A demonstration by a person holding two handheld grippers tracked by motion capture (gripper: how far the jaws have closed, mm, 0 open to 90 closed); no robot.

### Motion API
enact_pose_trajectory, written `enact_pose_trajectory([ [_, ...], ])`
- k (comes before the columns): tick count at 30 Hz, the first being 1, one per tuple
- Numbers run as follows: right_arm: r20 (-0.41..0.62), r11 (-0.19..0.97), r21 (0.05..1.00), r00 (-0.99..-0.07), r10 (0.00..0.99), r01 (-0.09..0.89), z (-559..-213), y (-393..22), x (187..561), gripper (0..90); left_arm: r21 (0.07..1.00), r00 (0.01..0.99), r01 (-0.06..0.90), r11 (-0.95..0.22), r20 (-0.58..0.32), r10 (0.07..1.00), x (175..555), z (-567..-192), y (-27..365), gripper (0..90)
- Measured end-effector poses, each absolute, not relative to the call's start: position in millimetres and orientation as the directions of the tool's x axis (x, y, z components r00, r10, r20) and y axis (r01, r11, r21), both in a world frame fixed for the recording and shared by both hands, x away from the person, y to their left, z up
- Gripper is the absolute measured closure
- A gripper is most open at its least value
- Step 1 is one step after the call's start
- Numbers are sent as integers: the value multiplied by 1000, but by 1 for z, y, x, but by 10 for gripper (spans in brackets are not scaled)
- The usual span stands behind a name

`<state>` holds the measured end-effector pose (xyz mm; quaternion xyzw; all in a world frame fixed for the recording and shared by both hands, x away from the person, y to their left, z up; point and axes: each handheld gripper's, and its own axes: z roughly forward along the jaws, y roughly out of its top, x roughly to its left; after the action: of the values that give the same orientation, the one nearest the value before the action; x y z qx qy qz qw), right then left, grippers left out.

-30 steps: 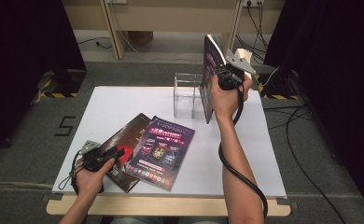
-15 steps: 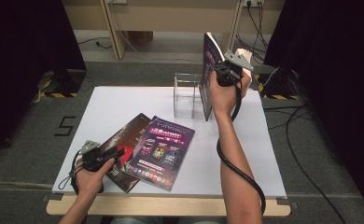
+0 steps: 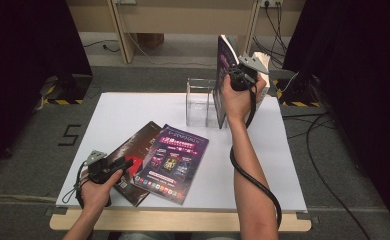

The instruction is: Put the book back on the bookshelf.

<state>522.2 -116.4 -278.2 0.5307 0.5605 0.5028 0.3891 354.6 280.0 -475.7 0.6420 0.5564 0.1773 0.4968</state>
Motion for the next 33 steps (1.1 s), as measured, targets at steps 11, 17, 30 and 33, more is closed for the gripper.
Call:
enact_pose_trajectory([
  [11,99,-71,974,-125,987,213,-284,-117,528,845,835,321,539,110,-324,890,355,-476,280,588],
  [17,98,-71,974,-120,988,217,-285,-116,531,845,836,321,538,110,-323,890,355,-475,280,588],
  [30,100,-72,968,-106,989,241,-291,-117,538,845,835,318,539,112,-325,891,354,-476,281,588],
  [33,99,-70,966,-105,990,247,-293,-118,540,845,835,320,538,112,-325,890,354,-476,280,588],
])
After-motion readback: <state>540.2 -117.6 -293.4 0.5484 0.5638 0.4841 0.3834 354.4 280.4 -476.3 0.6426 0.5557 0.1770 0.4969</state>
